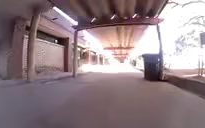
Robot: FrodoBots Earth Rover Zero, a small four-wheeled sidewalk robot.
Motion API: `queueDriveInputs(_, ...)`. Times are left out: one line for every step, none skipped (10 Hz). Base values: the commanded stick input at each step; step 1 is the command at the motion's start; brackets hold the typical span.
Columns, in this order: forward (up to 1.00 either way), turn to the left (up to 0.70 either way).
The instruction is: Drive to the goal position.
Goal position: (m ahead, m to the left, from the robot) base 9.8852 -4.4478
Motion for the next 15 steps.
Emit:
queueDriveInputs(0.7, 0.0)
queueDriveInputs(0.7, 0.0)
queueDriveInputs(0.7, 0.0)
queueDriveInputs(0.7, 0.0)
queueDriveInputs(0.7, 0.0)
queueDriveInputs(0.7, 0.0)
queueDriveInputs(0.7, 0.0)
queueDriveInputs(0.7, 0.0)
queueDriveInputs(0.7, 0.0)
queueDriveInputs(0.7, 0.0)
queueDriveInputs(0.7, 0.0)
queueDriveInputs(0.7, 0.0)
queueDriveInputs(0.7, 0.0)
queueDriveInputs(0.7, 0.0)
queueDriveInputs(0.7, 0.0)
